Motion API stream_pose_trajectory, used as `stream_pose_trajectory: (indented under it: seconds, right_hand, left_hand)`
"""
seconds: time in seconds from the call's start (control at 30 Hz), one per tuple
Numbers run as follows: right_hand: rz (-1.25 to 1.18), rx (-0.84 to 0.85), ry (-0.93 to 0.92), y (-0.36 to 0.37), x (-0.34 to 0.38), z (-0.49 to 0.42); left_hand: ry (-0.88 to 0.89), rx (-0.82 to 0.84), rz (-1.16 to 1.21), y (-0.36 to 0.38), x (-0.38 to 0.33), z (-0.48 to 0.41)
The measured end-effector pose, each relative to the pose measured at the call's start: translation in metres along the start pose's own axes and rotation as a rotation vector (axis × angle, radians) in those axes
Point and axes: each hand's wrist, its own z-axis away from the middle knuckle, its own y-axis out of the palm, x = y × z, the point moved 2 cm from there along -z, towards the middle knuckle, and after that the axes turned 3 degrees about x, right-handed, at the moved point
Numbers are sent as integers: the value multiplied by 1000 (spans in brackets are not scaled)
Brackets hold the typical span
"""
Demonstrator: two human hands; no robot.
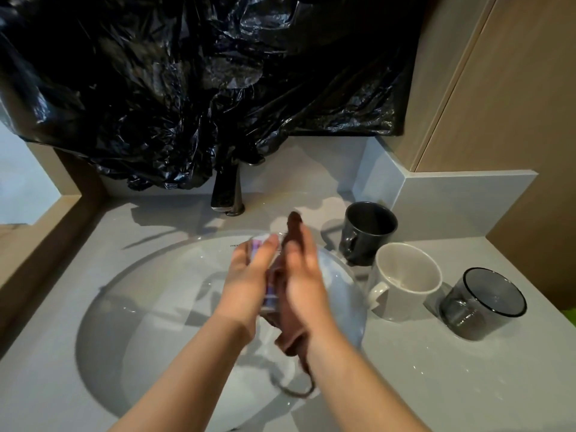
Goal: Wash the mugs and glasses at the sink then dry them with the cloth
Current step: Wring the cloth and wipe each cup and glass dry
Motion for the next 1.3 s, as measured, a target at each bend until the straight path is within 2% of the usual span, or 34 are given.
stream_pose_trajectory:
  seconds: [0.07,0.1,0.13,0.17,0.23,0.27,0.3,0.33,0.4,0.43,0.5,0.53,0.63,0.7,0.73,0.77,0.8,0.87,0.93,1.0,1.03,1.1,1.17,1.23,1.3]
  right_hand:
    - [283,-60,-183,8,-9,14]
    - [255,-86,-168,9,-3,19]
    - [168,-131,-110,3,-1,16]
    - [-28,-166,-10,-4,3,8]
    - [-305,5,272,-11,11,-7]
    - [-376,56,341,-9,12,-9]
    - [-387,55,308,-8,13,-9]
    - [-247,-4,168,-5,12,-4]
    - [255,-71,-163,6,2,12]
    - [369,-73,-250,7,-2,18]
    - [280,-97,-155,6,-3,12]
    - [142,-117,-71,1,4,7]
    - [-338,86,289,-11,24,-1]
    - [-480,204,309,-7,24,1]
    - [-485,209,312,-2,21,3]
    - [-445,160,302,1,15,4]
    - [-313,93,197,2,4,4]
    - [93,-27,-47,6,-4,9]
    - [362,-40,-236,7,-2,15]
    - [285,-57,-239,2,5,14]
    - [137,-68,-172,0,9,12]
    - [-160,-1,44,-6,21,3]
    - [-379,170,305,-6,33,7]
    - [-361,220,279,-7,39,18]
    - [-168,70,56,-3,31,21]
  left_hand:
    - [16,-19,25,-4,-6,-5]
    - [22,-10,10,-4,-5,-4]
    - [22,5,6,-3,-1,-1]
    - [14,24,-3,-2,5,2]
    - [30,50,-72,-1,8,8]
    - [44,55,-90,0,7,10]
    - [52,50,-78,-1,5,8]
    - [42,42,-48,-1,0,7]
    - [39,33,6,-4,-7,2]
    - [49,46,-7,-5,-8,2]
    - [34,66,-17,-5,-4,4]
    - [7,69,-23,-5,-1,5]
    - [28,95,-48,-4,2,6]
    - [6,91,-11,-2,-2,5]
    - [-12,69,34,-2,-4,4]
    - [-24,45,77,-4,-3,1]
    - [-35,18,118,-4,-5,1]
    - [-18,24,113,-8,-5,-1]
    - [1,69,42,-10,-7,1]
    - [-19,85,2,-11,-3,2]
    - [-38,103,-11,-12,1,1]
    - [-45,111,-39,-12,3,5]
    - [-57,136,-29,-8,3,8]
    - [-77,119,0,-5,1,10]
    - [-80,24,49,-9,1,6]
